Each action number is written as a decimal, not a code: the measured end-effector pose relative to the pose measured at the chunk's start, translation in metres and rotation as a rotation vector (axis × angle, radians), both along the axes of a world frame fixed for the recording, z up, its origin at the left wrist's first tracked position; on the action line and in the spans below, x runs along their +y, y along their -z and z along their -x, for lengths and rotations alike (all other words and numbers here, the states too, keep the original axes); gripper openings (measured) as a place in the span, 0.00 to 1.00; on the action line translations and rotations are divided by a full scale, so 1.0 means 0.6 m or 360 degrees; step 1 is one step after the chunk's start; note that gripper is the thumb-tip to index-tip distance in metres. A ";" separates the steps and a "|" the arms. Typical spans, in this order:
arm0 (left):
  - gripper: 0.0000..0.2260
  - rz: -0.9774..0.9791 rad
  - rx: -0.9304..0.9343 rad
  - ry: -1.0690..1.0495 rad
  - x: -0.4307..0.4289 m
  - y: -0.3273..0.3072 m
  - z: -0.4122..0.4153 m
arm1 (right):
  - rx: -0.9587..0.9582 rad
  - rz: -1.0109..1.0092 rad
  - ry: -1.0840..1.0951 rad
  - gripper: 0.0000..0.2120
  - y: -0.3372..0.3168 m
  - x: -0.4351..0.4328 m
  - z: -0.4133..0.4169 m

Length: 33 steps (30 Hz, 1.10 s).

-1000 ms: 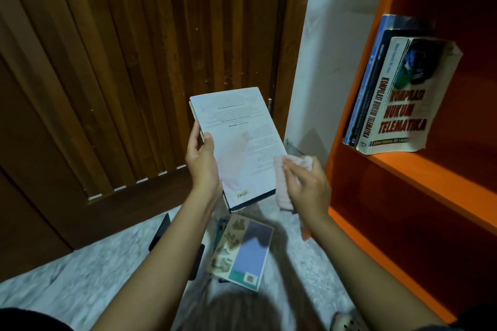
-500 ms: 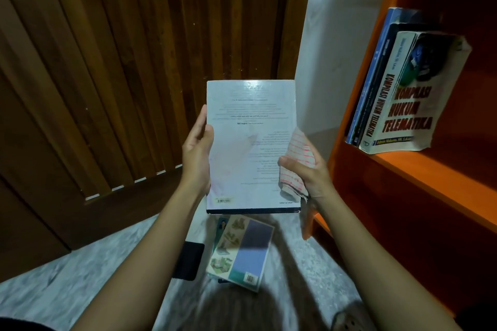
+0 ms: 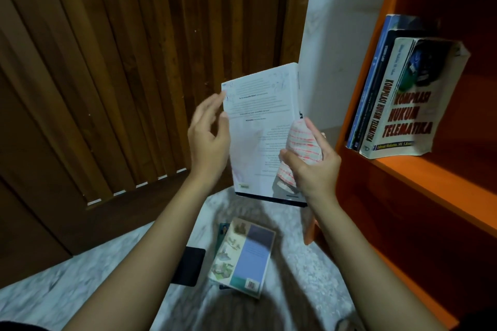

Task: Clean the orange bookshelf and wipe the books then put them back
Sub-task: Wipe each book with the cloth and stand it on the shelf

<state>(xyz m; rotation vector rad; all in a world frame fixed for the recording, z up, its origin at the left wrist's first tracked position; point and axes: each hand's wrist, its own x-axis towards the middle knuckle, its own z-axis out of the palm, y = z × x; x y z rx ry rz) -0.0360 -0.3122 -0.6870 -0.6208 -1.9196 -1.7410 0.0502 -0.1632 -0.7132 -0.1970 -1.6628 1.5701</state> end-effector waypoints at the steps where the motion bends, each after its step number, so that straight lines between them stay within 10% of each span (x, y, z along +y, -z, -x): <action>1: 0.17 0.0008 -0.0006 0.0122 0.010 -0.012 -0.011 | -0.0002 -0.0106 0.0077 0.32 0.001 -0.004 -0.002; 10: 0.37 0.0283 -0.0364 0.0235 0.065 -0.042 -0.042 | -0.0074 -0.0835 0.0480 0.28 0.040 -0.033 -0.019; 25: 0.26 -0.0207 -0.0330 0.0150 0.050 -0.049 -0.047 | 0.0033 -0.1535 0.0676 0.24 0.023 -0.043 -0.023; 33: 0.17 -0.0798 -0.0245 0.0377 0.037 -0.058 -0.024 | -0.0004 -0.0899 0.0290 0.21 0.002 -0.005 -0.006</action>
